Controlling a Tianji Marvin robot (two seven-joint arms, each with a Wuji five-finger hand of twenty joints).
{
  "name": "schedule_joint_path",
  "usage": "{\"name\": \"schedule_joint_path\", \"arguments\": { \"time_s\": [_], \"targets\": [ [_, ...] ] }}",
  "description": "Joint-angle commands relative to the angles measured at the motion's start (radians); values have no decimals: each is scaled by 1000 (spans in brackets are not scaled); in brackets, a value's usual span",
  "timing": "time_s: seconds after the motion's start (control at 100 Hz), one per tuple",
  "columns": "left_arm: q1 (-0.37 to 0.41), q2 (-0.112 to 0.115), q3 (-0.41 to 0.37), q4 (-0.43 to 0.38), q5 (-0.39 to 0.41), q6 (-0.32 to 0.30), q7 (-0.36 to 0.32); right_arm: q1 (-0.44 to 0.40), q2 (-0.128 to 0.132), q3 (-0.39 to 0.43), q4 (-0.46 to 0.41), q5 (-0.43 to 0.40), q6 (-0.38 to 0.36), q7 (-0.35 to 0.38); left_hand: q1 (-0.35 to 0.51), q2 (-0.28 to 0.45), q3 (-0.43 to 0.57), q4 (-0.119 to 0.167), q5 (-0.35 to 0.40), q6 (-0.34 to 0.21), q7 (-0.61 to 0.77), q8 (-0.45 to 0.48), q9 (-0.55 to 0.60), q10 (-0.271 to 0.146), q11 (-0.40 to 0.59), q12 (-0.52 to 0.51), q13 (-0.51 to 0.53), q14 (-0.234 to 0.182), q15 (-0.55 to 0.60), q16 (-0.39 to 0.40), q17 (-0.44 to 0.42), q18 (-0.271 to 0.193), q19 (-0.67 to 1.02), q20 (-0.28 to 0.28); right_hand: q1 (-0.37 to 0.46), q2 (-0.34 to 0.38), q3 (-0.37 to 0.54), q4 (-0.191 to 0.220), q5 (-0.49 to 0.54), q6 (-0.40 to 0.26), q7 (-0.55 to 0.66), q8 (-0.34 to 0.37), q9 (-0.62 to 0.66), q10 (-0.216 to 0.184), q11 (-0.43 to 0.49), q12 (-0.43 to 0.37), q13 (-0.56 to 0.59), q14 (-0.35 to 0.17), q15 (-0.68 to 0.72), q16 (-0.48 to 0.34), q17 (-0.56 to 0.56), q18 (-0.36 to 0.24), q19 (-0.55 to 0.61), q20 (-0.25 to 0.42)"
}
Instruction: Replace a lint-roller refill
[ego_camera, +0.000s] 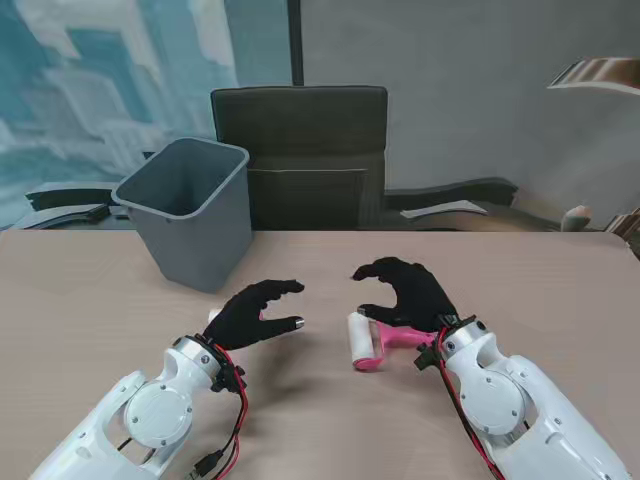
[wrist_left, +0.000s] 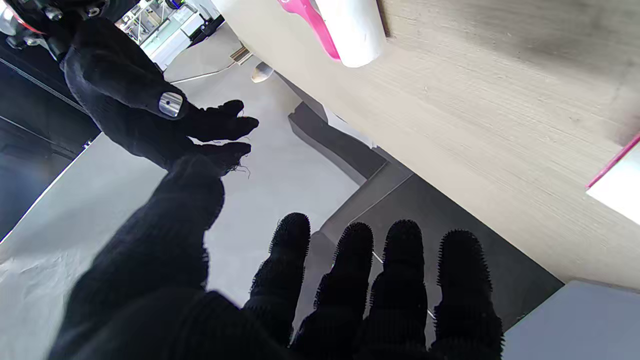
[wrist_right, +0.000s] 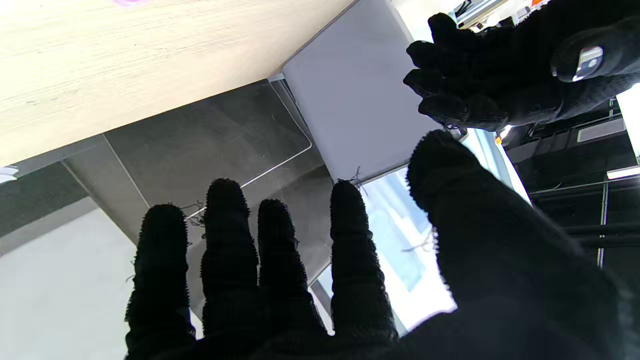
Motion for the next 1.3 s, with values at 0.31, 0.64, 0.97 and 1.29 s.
{"name": "schedule_joint_path", "arguments": {
  "time_s": [0.31, 0.64, 0.97, 1.29],
  "targets": [
    [2, -4, -6, -2, -7, -7, -17, -46, 1, 26, -46, -34, 31, 11, -1, -11, 25, 11, 24, -1, 23, 16, 6, -12, 11, 30, 2, -8, 18, 7, 0, -9, 18, 18, -26, 50, -47, 21, -11, 29, -16, -16, 2, 4, 8, -7, 4, -31, 6, -6, -16, 17, -11, -3],
    [-1, -5, -5, 3, -20, -4, -22, -116, 33, 87, -143, -156, 221, 163, 2, -4, 19, 13, 27, -2, 29, 17, 13, -10, 15, 32, 7, -5, 24, 11, 1, -9, 28, 20, -36, 213, -240, 35, 8, 151, -67, -43, 19, 32, -23, -17, -11, 11, -4, -4, -44, 52, -32, 2],
    [-3, -7, -2, 14, -41, 6, -24, -69, 71, 77, -100, -181, 281, 393, 7, 1, 12, 14, 27, -1, 31, 17, 17, -12, 18, 34, 9, -4, 28, 14, 0, -9, 32, 20, -62, 337, -349, 32, -49, 210, -129, -63, -48, 56, -48, -26, -66, 16, -43, -12, -82, 50, -85, 6],
    [-4, -7, 1, 13, -51, 12, -32, -2, 59, 2, -19, -168, 333, 318, 19, -11, 8, 16, 21, -23, 27, 15, 21, -11, 18, 35, 15, -3, 30, 16, 7, 4, 37, 22, 3, 295, -347, 48, 13, 188, -86, -38, 23, 58, -8, -11, -13, 24, 15, 12, -50, 47, -49, 33]
  ]
}}
